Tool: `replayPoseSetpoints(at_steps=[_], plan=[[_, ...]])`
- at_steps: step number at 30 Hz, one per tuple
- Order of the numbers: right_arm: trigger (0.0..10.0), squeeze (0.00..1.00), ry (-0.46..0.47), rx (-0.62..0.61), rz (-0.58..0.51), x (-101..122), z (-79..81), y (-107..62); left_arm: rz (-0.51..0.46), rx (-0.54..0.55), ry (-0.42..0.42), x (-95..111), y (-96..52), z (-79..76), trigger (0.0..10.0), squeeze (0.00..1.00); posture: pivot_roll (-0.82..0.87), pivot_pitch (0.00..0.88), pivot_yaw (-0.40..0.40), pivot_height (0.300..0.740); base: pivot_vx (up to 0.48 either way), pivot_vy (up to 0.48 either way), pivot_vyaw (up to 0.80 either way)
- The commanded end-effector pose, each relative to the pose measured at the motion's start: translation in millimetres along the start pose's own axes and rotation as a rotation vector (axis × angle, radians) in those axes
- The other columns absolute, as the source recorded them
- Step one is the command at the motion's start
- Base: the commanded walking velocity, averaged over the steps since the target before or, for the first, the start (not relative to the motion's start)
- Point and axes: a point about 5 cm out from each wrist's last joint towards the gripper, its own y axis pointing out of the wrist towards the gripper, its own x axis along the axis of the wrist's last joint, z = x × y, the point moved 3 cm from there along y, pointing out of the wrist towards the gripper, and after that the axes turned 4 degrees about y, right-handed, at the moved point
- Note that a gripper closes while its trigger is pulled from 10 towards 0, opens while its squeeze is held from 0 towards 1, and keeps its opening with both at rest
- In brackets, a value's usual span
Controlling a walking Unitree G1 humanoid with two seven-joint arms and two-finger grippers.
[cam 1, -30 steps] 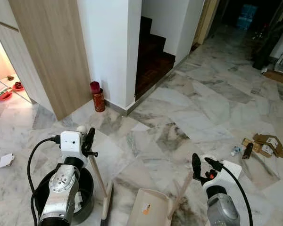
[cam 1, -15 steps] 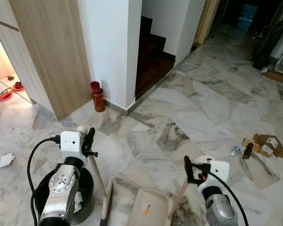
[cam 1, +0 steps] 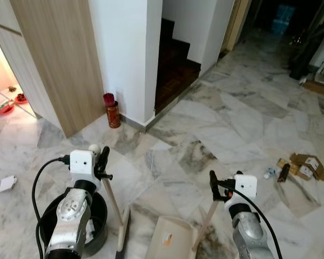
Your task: Sweep floor
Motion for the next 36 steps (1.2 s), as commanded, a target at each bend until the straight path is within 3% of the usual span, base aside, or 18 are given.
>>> replayPoseSetpoints(at_steps=[1, 20, 21, 22, 23, 36], plan=[[10.0, 0.0, -0.009, -0.013, 0.0, -0.2, -3.2, 0.7, -0.049, -0.012, 0.006, 12.4, 5.0, -3.0, 10.0, 0.0, 0.09, 0.0, -0.074, 0.74, 0.0, 0.0, 0.0], [10.0, 0.0, -0.031, -0.08, 0.03, -8.9, -8.0, 0.8, -0.045, -0.012, 0.006, 12.1, 4.9, -2.6, 10.0, 0.0, 0.09, 0.003, -0.072, 0.74, 0.0, 0.0, 0.0], [4.1, 0.0, -0.031, -0.08, 0.031, -9.2, -7.6, 1.0, -0.045, -0.012, 0.006, 12.1, 4.9, -2.5, 10.0, 0.0, 0.1, 0.003, -0.072, 0.74, 0.0, 0.0, 0.0], [4.1, 0.0, -0.032, -0.081, 0.032, -9.4, -7.3, 1.1, -0.045, -0.012, 0.006, 12.1, 5.0, -2.4, 10.0, 0.0, 0.1, 0.003, -0.072, 0.74, 0.0, 0.0, 0.0], [0.0, 0.0, -0.021, -0.084, 0.032, -9.6, -6.5, 1.2, -0.044, -0.013, 0.007, 12.2, 5.0, -2.1, 10.0, 0.0, 0.1, 0.006, -0.071, 0.74, 0.0, 0.0, 0.0], [0.0, 0.0, -0.019, -0.087, 0.041, -11.4, -5.0, 1.6, -0.039, -0.018, 0.007, 11.8, 5.3, -2.4, 10.0, 0.0, 0.1, 0.011, -0.07, 0.74, 0.0, 0.0, 0.0]])
